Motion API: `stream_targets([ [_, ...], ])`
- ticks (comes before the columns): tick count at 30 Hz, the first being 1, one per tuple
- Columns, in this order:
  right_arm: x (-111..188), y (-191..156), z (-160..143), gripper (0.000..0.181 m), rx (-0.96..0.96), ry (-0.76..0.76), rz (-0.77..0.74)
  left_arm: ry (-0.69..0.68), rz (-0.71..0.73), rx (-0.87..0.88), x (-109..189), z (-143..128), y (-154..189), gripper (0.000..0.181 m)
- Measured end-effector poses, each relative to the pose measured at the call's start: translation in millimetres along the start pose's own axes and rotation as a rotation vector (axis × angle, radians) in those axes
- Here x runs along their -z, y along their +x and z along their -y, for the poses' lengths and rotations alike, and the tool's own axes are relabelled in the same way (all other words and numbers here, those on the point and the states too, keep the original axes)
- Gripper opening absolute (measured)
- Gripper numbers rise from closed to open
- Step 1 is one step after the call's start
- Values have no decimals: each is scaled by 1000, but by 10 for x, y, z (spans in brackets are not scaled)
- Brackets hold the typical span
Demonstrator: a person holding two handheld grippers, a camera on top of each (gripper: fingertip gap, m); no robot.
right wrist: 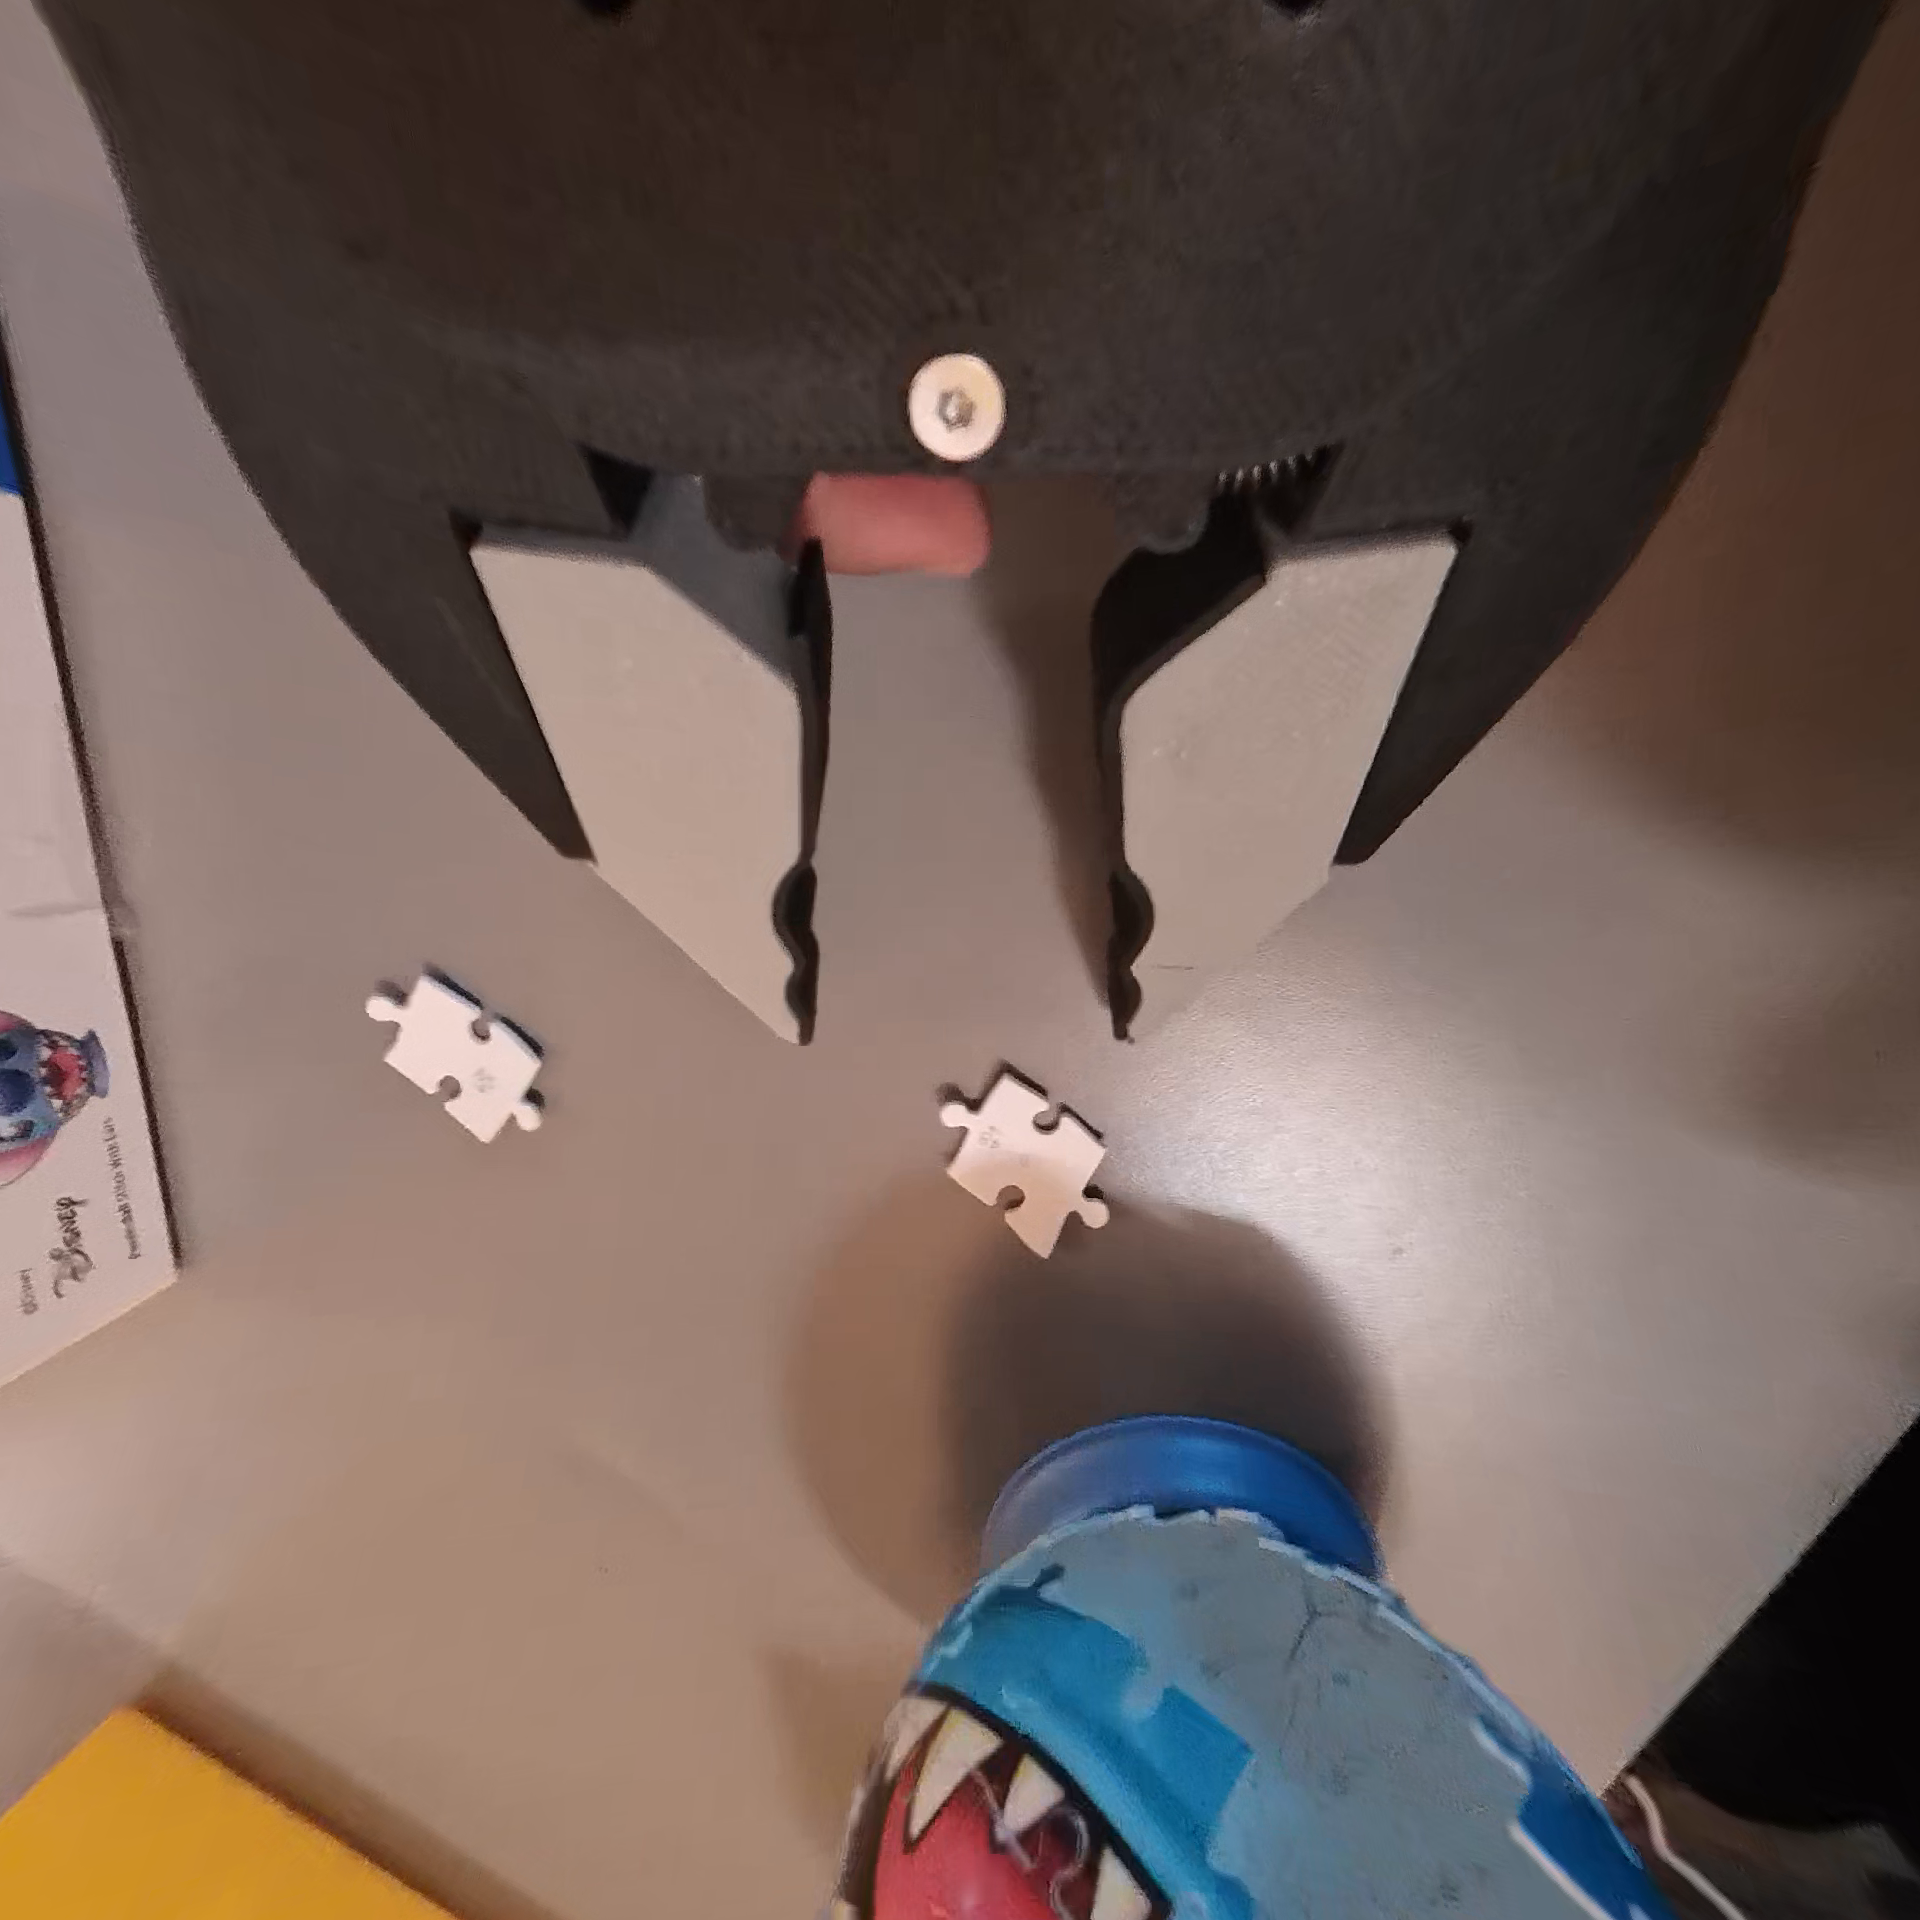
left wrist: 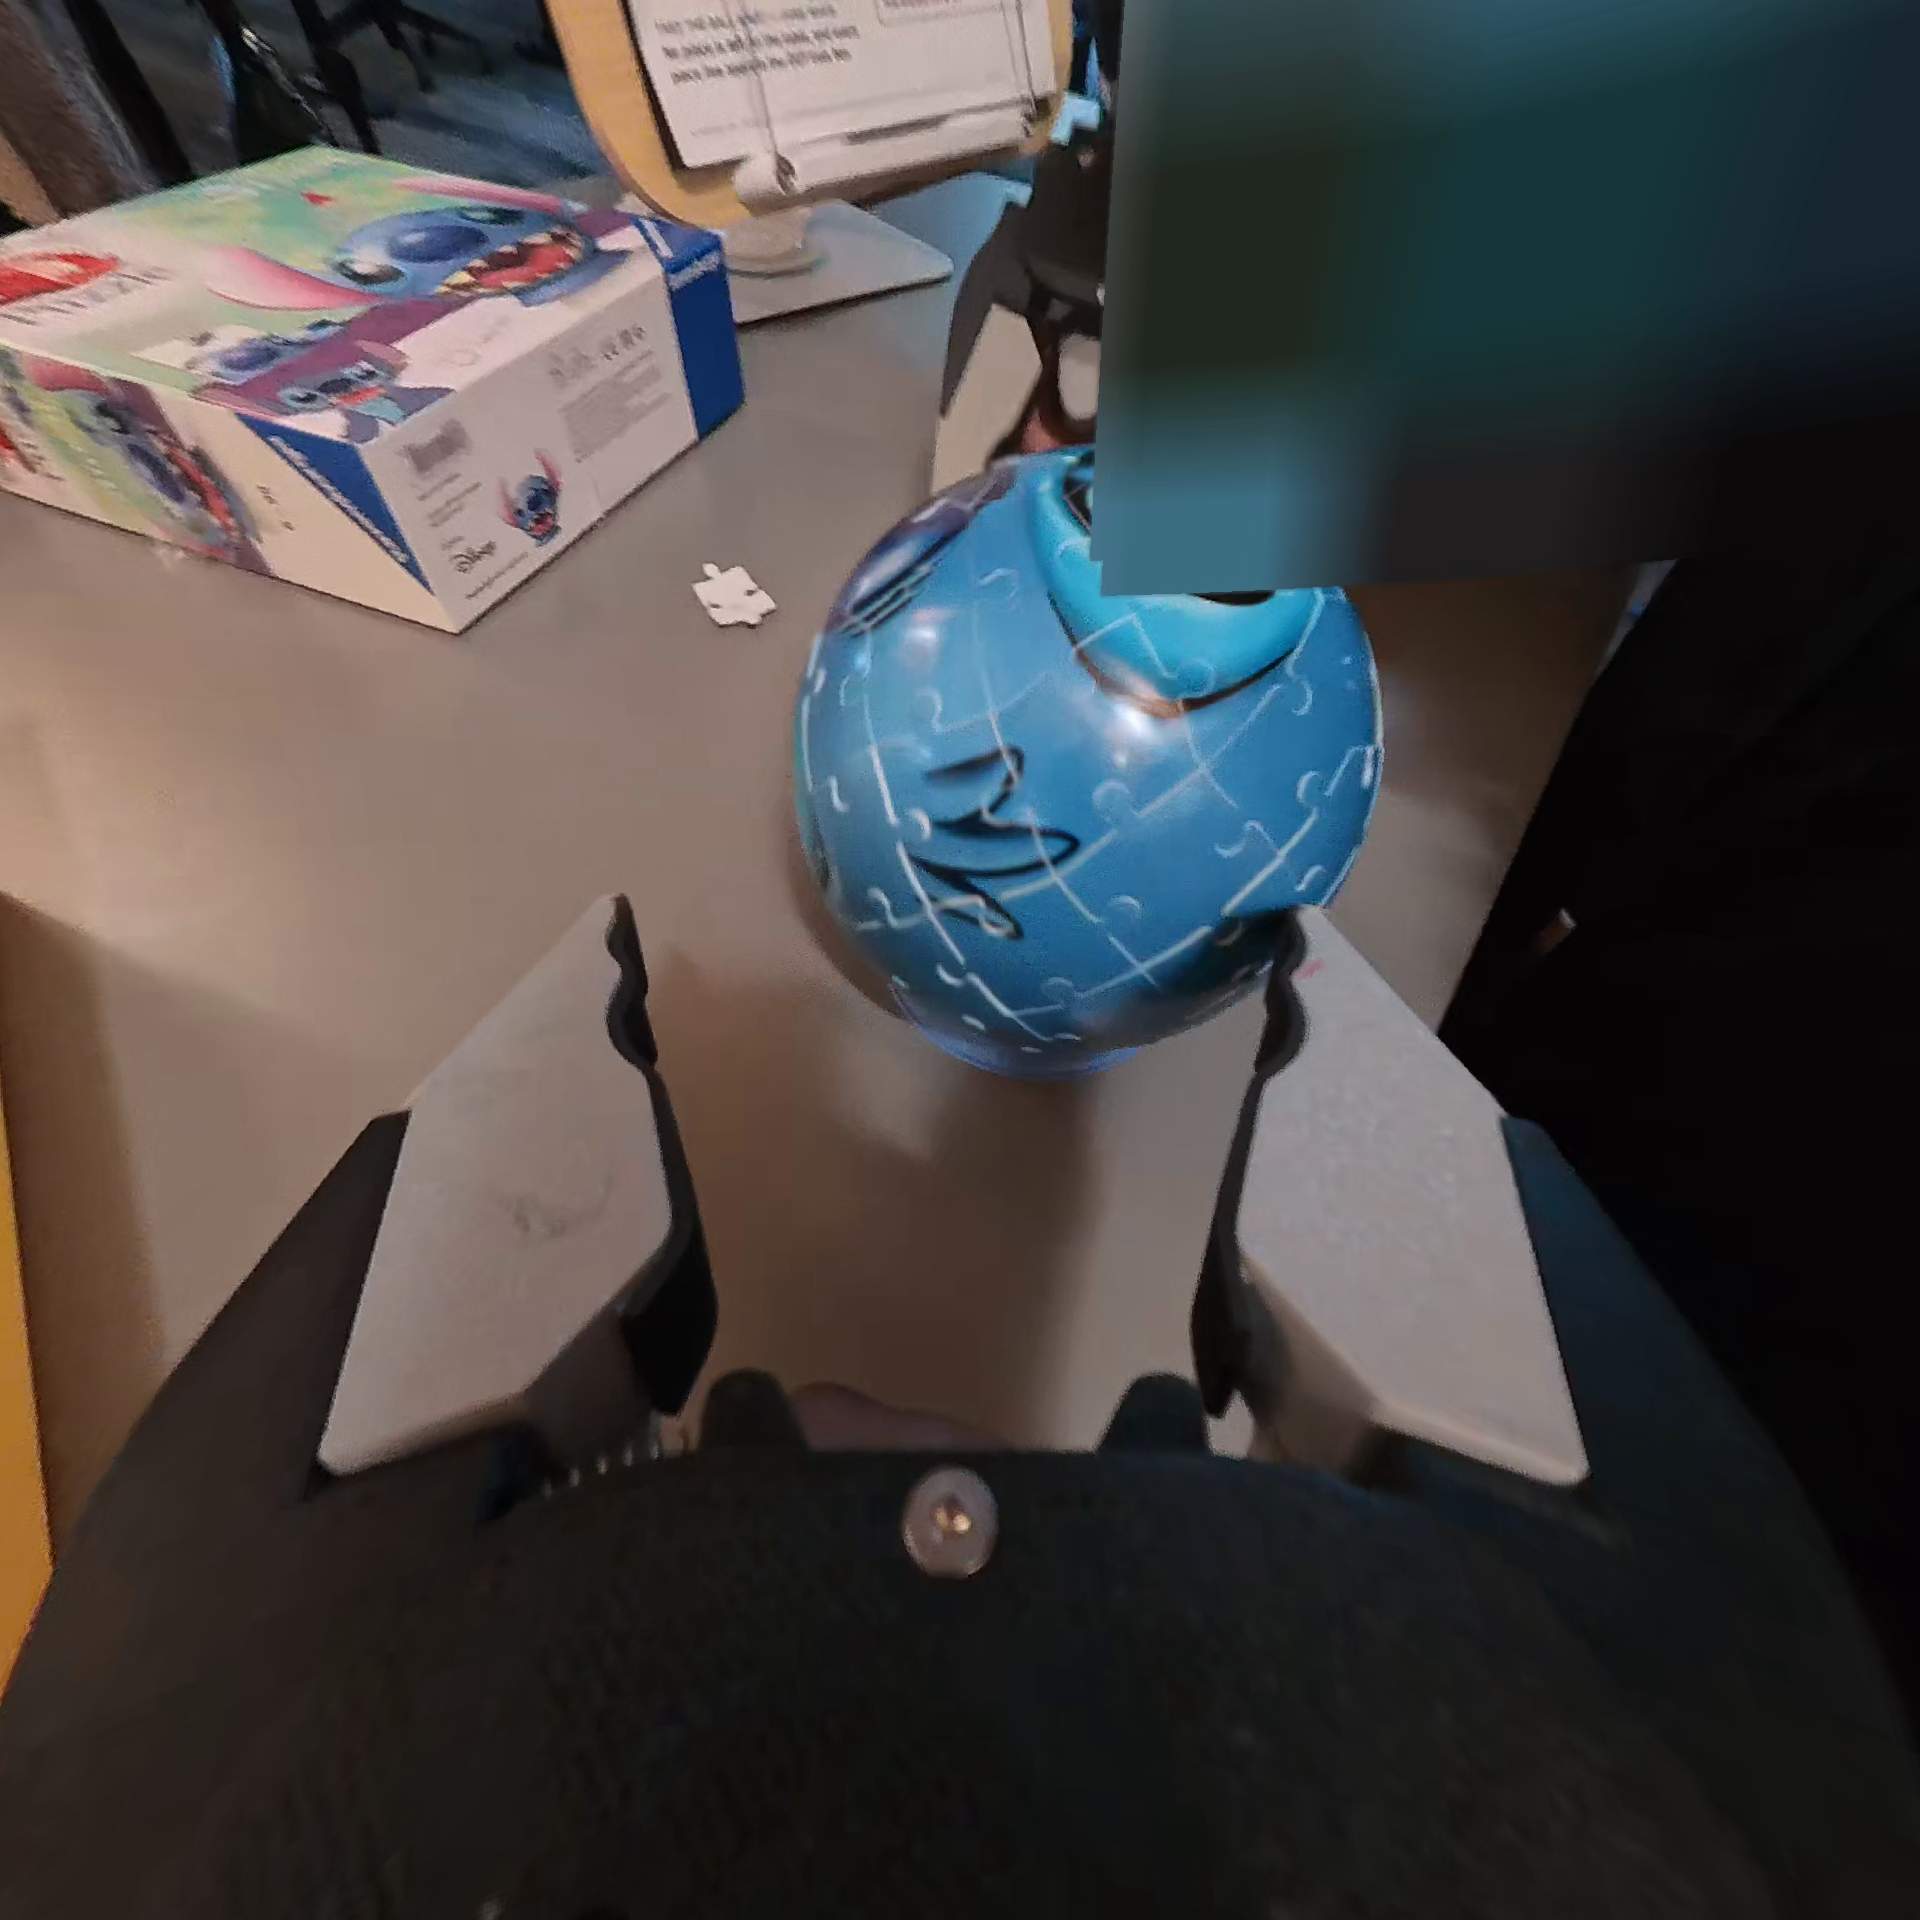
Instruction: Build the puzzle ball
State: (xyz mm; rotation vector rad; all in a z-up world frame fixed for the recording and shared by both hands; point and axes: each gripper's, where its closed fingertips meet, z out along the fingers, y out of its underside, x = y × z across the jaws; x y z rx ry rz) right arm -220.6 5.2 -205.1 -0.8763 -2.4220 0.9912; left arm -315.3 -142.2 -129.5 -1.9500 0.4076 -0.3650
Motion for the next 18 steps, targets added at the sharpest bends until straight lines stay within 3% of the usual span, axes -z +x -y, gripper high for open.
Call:
stream_targets([
  [7, -138, -41, 85, 52, 60, -26, 70, 133, -9, 62, 238, 147, 88, 112],
  [11, -233, -93, 167, 47, 51, -10, 106, 106, 12, 15, 241, 88, 206, 110],
  [14, -263, -140, 189, 30, 25, -7, 132, 95, 18, -24, 238, 101, 326, 109],
  [18, -261, -138, 188, 30, -19, 3, 85, 98, 12, -53, 217, 171, 517, 104],
])
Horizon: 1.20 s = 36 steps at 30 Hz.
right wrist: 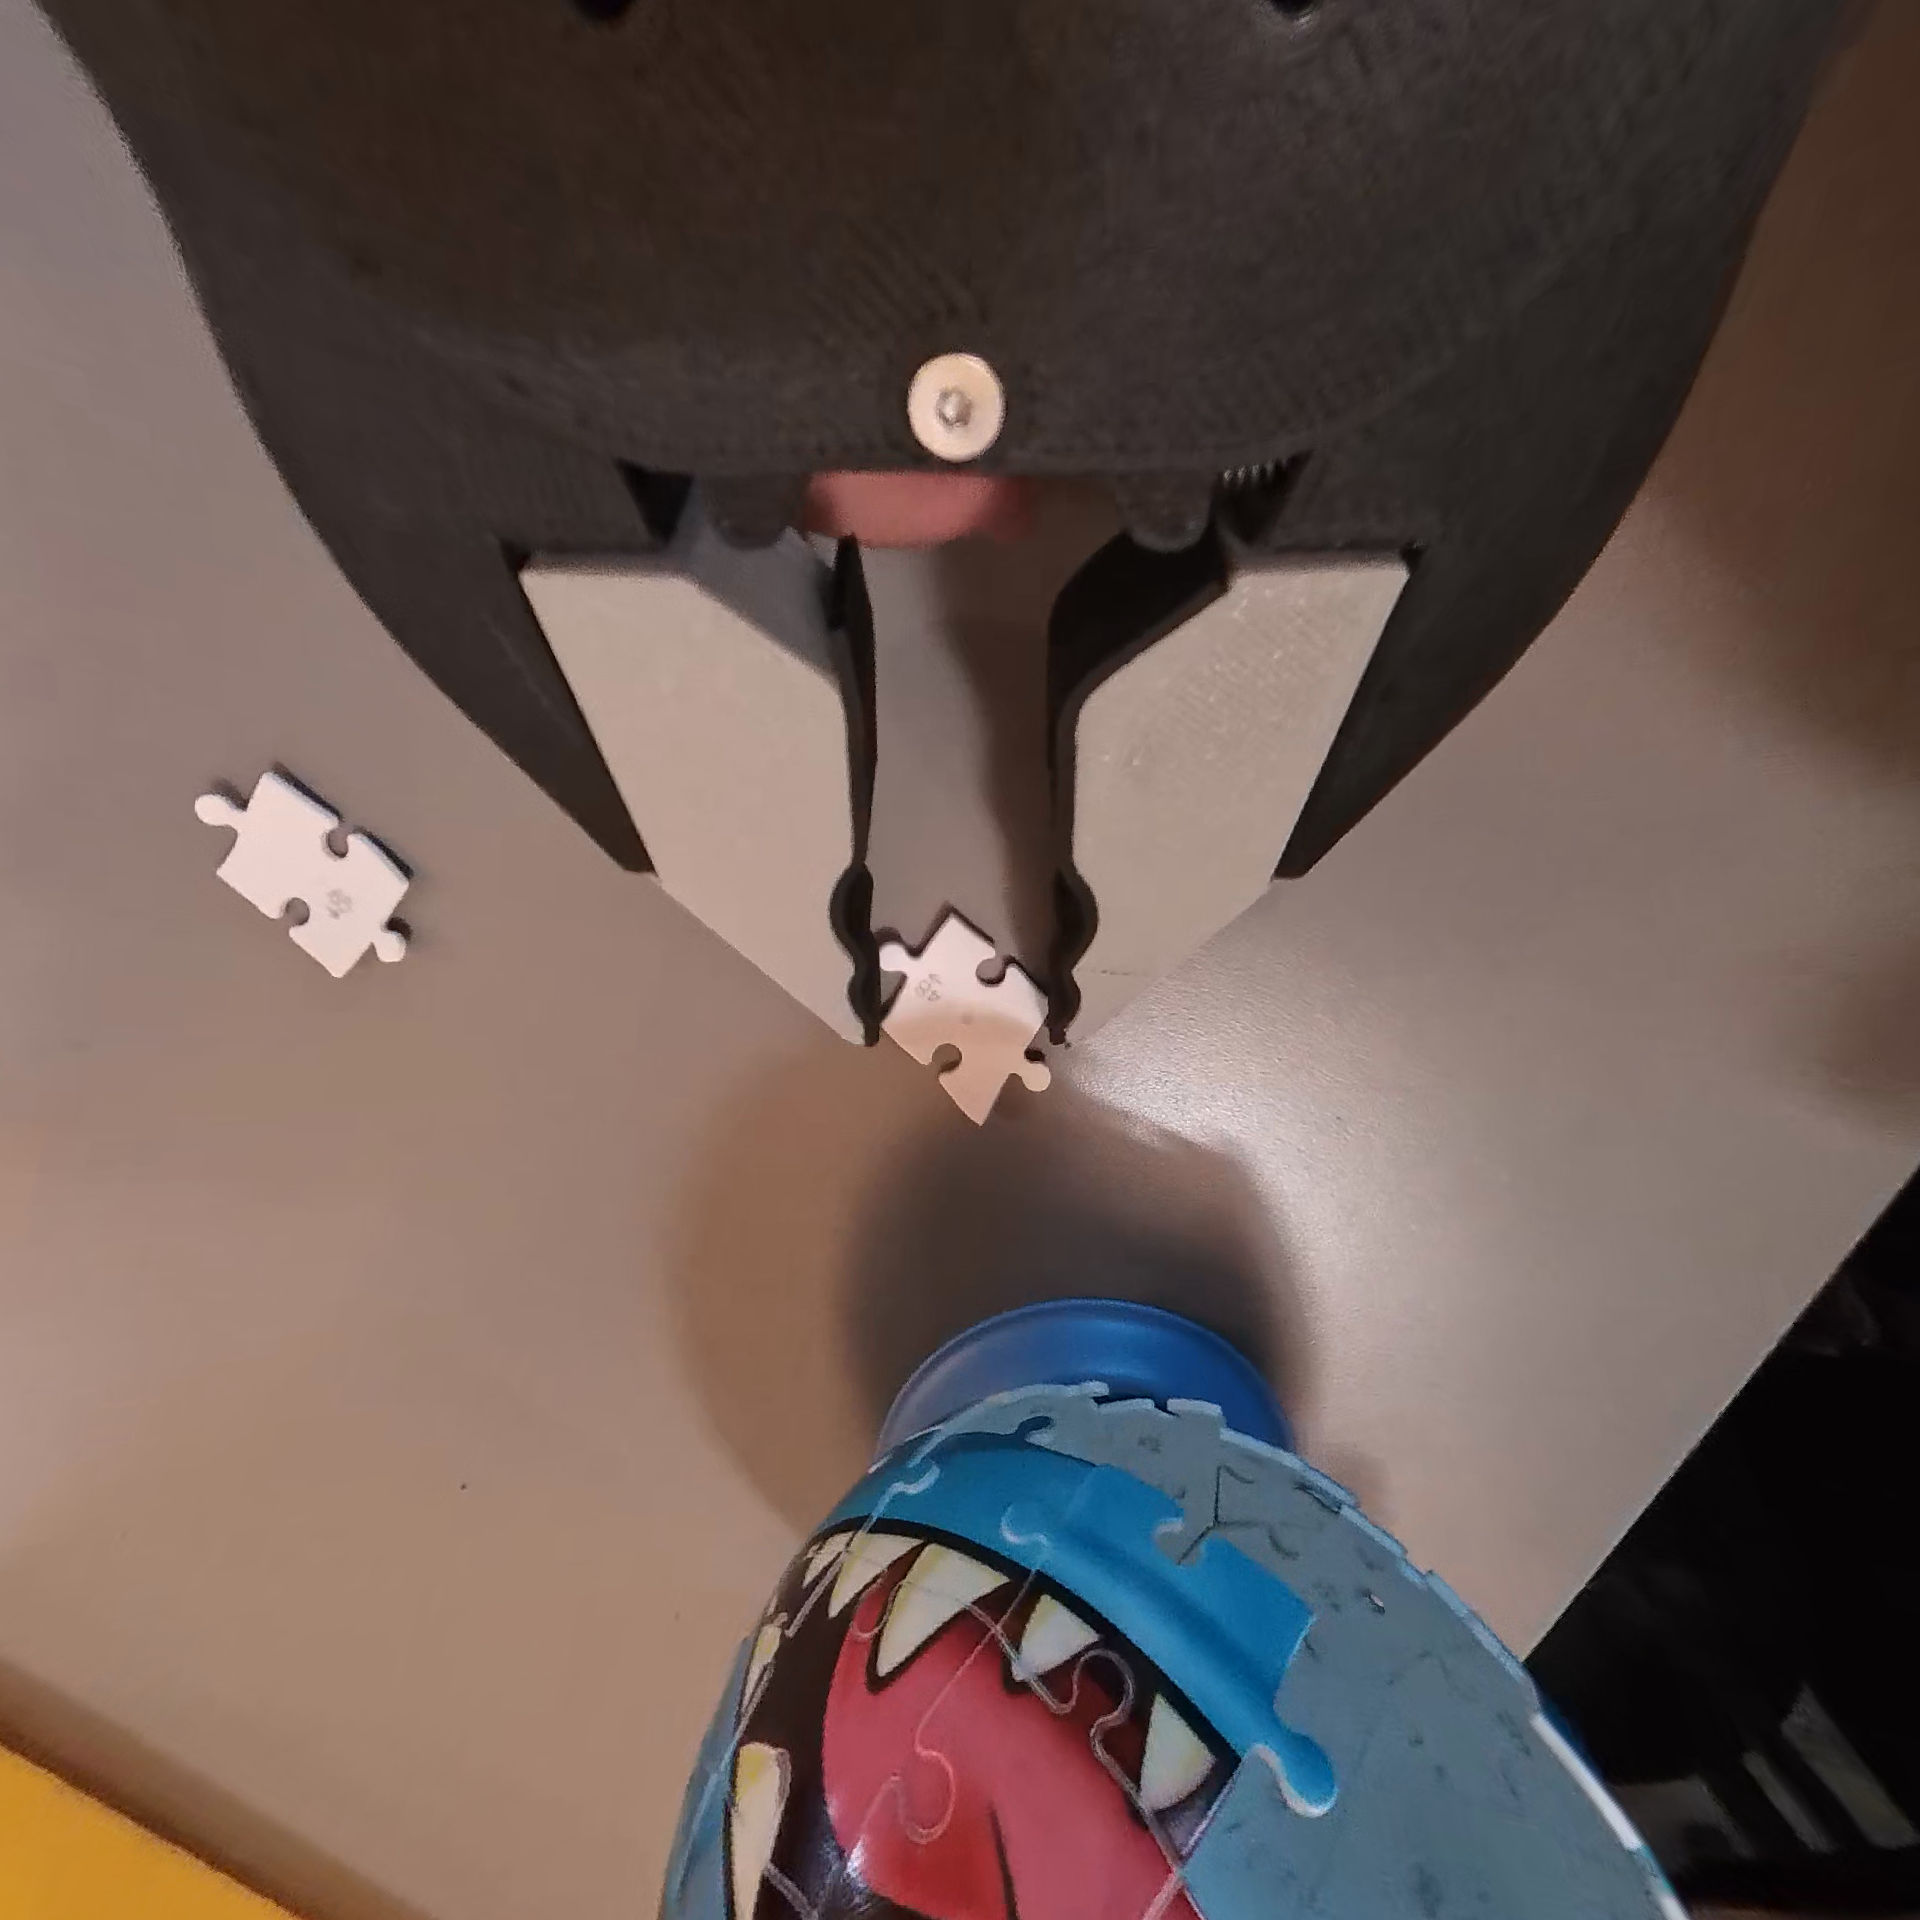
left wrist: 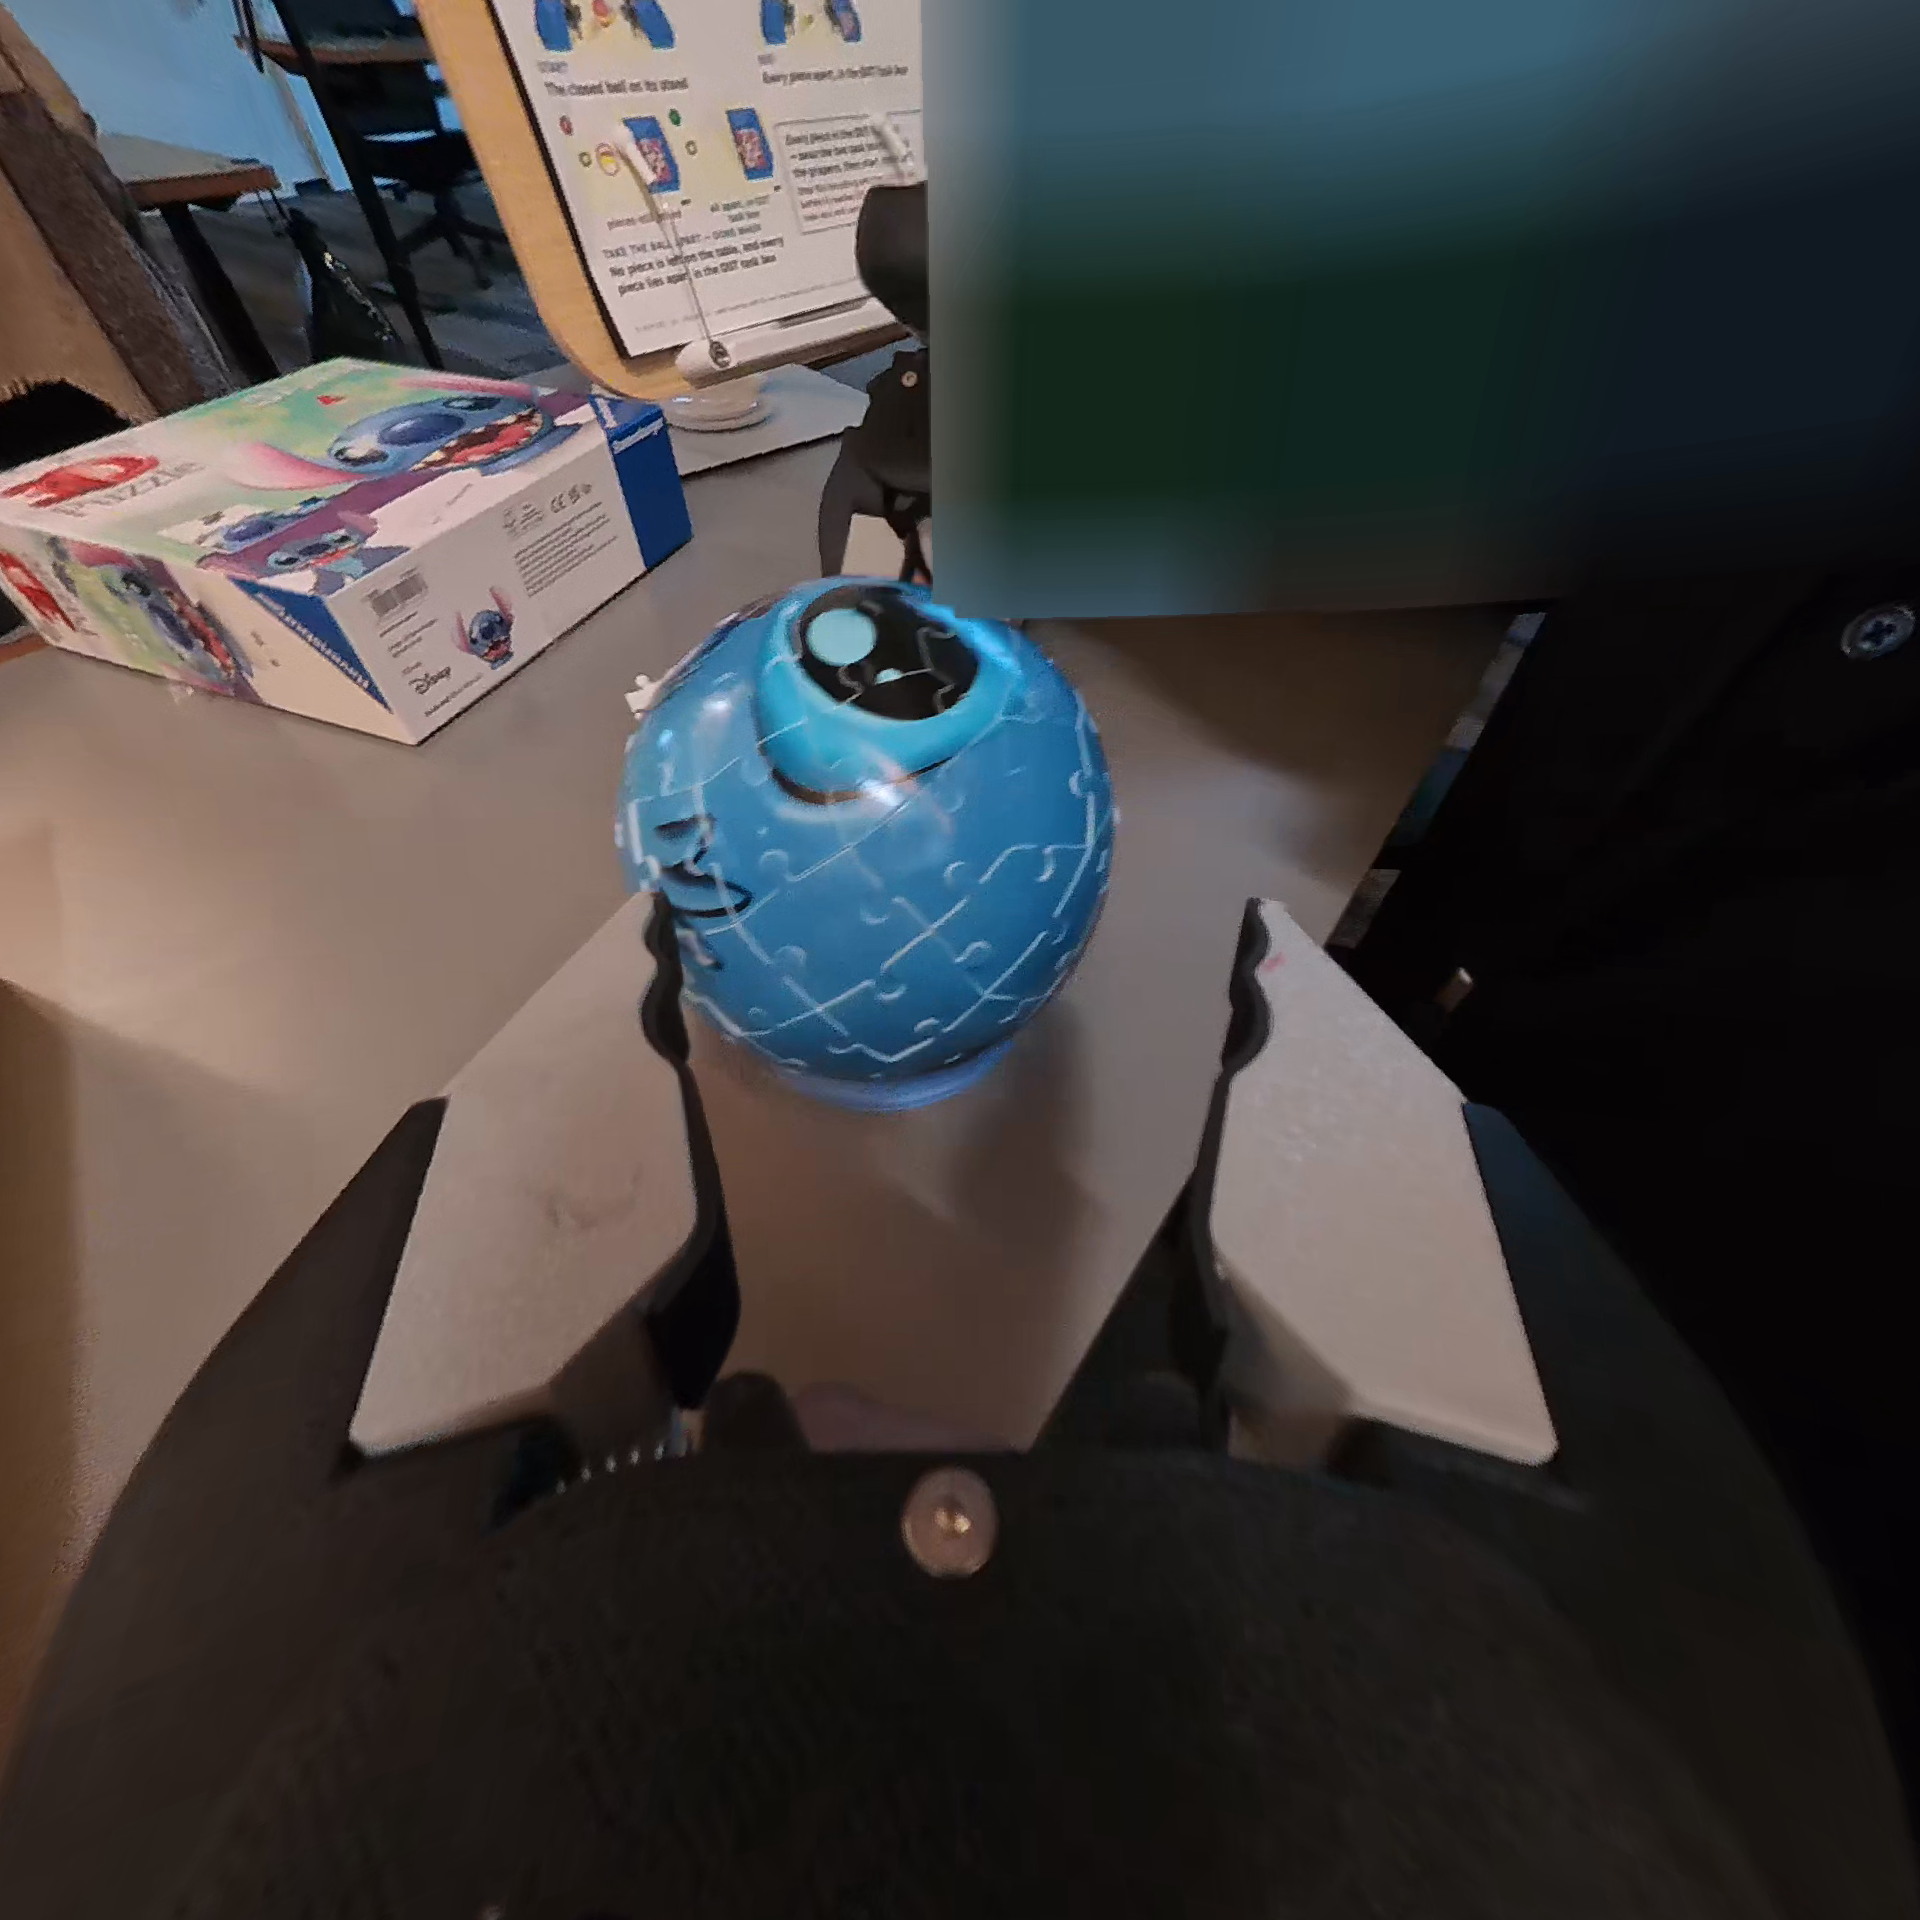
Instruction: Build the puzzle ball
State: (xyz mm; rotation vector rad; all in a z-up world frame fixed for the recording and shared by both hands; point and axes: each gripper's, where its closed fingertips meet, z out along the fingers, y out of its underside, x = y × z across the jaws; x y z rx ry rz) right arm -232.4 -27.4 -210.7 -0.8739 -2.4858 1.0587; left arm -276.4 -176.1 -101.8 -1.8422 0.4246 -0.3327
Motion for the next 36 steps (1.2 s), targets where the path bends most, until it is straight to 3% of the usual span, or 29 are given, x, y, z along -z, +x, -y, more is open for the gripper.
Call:
stream_targets([
  [8, 137, -71, 71, 28, -3, 17, -142, -27, 58, 19, -142, 128, 255, 91],
  [13, 342, -168, 363, 28, 12, 87, -254, 79, 134, 103, -355, 578, 417, 63],
  [15, 402, -210, 453, 28, 33, 85, -303, 43, 109, 135, -508, 638, 483, 60],
  [24, 873, -160, 985, 27, 108, 173, -532, -117, 96, 86, -930, 1133, 101, 60],
  [29, 1229, -88, 1288, 27, 138, 225, -675, -224, 4, 144, -1182, 1211, -26, 57],
  [33, 1353, -34, 1332, 27, 183, 205, -771, -262, -88, 214, -1325, 1255, -44, 56],
  [36, 1372, 0, 1298, 27, 205, 184, -807, -273, -141, 268, -1386, 1276, -81, 40],
])
